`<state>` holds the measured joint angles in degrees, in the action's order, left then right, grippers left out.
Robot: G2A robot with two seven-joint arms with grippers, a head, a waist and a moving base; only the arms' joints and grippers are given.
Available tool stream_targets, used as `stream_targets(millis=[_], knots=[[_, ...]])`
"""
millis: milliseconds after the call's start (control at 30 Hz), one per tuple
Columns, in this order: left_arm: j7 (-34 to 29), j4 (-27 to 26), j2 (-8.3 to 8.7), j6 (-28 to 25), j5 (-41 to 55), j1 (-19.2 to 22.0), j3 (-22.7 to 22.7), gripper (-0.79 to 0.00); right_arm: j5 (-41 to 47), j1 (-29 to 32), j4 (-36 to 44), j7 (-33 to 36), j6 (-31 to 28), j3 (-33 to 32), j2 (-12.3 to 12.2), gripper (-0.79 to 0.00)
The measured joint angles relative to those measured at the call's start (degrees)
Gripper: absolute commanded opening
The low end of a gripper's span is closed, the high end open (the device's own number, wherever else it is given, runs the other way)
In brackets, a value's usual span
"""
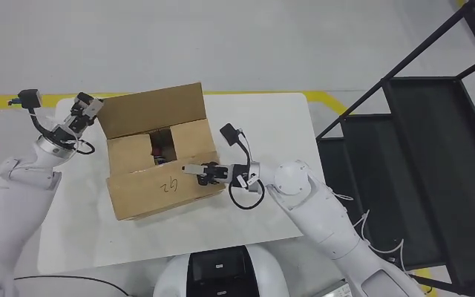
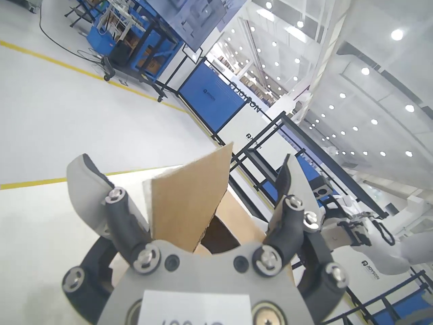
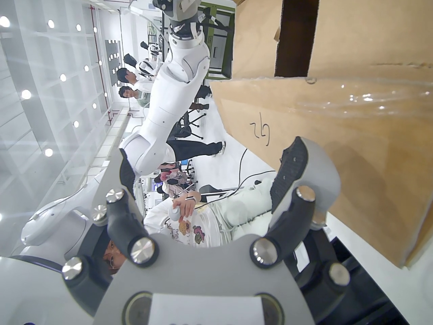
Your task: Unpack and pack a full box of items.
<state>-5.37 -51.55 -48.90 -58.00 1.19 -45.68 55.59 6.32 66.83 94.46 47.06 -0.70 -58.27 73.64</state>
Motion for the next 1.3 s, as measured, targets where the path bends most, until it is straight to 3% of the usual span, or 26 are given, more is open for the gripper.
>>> stream_targets(millis=[133, 333, 533, 800, 1000, 1133, 1300], knots=[[-5.27, -5.78, 1.58, 0.0, 5.19, -4.33, 3.66, 0.0, 0.24, -0.42, -0.62, 0.56, -0.15, 0.64, 0.03, 0.0], [-24.73, -12.04, 4.31, 0.0, 22.9, -11.34, 10.92, 0.0, 0.27, -1.61, -1.47, 1.07, -0.46, 1.47, 0.11, 0.0], [-41.62, -13.19, 5.74, 0.12, 34.74, -15.71, 15.96, 0.0, 0.02, -2.4, -1.9, 0.82, -0.59, 2.02, 0.17, 0.0], [-46.85, -18.76, 8.09, 5.89, 39.08, -19.43, 15.31, 0.0, -1.1, -2.76, -2.26, 0.05, -0.57, 2.52, 0.12, 0.0], [-41.93, -15.3, 8.84, 0.98, 35.38, -18.98, 16.59, 0.0, -1.63, -2.67, -2.07, -0.65, -0.62, 2.34, -0.01, 0.0], [-39.62, -11.0, 7.64, -0.07, 29.34, -15.68, 15.84, 0.0, -1.95, -2.62, -1.97, -1.21, -0.65, 2.38, -0.05, 0.0], [-30.7, -9.41, 4.57, 0.0, 16.3, -11.76, 13.74, 0.0, -2.42, -2.79, -2.05, -1.85, -0.76, 2.57, -0.05, 0.0]])
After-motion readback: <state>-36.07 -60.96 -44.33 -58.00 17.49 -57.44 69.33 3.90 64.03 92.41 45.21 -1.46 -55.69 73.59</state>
